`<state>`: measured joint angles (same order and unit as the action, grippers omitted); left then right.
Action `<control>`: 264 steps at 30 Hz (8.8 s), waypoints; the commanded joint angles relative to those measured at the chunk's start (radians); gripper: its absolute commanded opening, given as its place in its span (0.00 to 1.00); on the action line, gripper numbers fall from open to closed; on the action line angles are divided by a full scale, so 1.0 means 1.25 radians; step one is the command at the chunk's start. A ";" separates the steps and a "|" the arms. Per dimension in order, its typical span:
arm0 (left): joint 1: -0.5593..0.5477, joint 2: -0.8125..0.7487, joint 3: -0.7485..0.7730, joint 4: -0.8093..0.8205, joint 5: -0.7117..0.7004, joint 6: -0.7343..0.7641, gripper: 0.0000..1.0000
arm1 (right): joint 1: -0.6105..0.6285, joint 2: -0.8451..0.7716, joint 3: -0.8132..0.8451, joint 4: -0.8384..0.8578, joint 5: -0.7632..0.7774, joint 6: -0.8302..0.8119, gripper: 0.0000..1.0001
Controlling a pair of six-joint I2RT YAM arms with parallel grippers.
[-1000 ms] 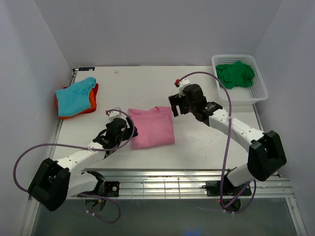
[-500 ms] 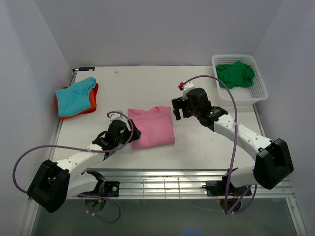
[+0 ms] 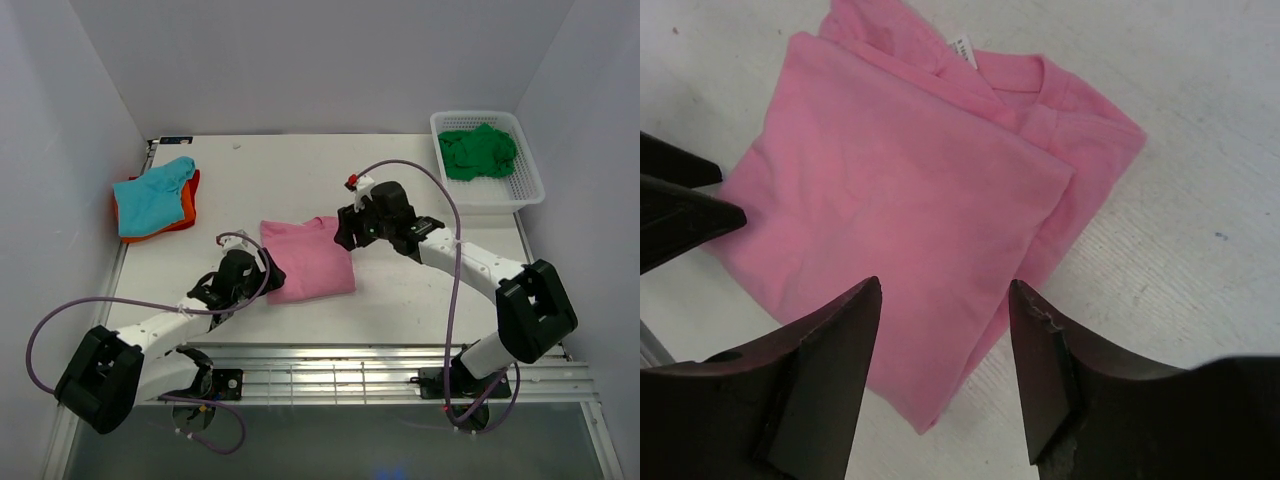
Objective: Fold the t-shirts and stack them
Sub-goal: Fold the tshirt
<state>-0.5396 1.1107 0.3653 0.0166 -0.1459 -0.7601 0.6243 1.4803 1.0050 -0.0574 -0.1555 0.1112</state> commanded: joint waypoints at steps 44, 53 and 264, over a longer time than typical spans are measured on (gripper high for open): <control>0.022 0.017 -0.059 0.107 0.016 -0.006 0.90 | 0.053 0.297 0.087 -0.030 -0.066 0.007 0.24; 0.027 0.072 -0.111 0.235 0.039 -0.004 0.90 | 0.054 0.276 0.091 -0.042 -0.061 0.006 0.24; -0.183 0.325 0.291 0.086 0.097 -0.010 0.00 | 0.196 -0.016 -0.184 0.125 0.193 0.074 0.47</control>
<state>-0.7448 1.5833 0.7044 0.1223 0.0059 -0.7414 0.8707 1.4467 0.7559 0.0807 0.0090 0.2047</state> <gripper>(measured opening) 0.163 0.494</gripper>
